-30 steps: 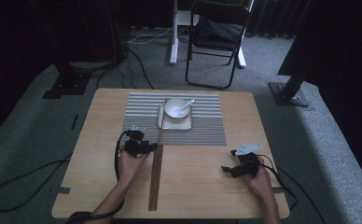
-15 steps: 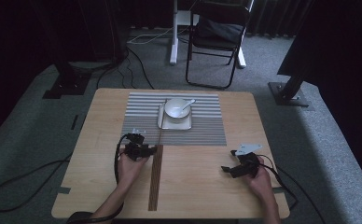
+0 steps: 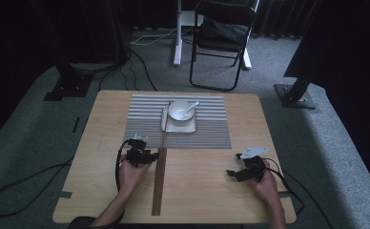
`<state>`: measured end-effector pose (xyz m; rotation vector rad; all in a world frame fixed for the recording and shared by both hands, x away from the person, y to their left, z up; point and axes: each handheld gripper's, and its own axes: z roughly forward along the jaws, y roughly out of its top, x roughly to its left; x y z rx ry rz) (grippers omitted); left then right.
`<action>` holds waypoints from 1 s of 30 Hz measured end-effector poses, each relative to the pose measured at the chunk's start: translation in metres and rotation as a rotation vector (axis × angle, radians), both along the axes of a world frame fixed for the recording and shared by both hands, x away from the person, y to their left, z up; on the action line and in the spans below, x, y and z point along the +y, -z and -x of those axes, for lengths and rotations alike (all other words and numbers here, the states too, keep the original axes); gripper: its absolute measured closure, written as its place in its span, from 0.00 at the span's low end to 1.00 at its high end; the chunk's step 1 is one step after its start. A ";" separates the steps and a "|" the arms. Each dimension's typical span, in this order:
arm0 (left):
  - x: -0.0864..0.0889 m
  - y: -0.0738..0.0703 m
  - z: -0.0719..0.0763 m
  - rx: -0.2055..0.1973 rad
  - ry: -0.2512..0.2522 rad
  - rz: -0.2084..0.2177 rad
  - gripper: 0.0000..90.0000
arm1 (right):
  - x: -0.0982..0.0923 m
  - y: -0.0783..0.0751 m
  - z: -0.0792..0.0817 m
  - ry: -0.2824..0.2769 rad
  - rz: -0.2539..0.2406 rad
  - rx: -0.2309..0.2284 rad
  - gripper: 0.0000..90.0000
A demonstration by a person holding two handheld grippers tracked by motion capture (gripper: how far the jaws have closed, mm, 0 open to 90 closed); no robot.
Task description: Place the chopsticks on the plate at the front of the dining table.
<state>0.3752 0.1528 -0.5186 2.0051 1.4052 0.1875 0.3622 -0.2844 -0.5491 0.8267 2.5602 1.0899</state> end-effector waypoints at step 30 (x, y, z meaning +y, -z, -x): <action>-0.003 0.004 0.016 -0.006 0.032 -0.037 0.57 | 0.000 0.000 0.000 0.000 0.000 0.000 0.13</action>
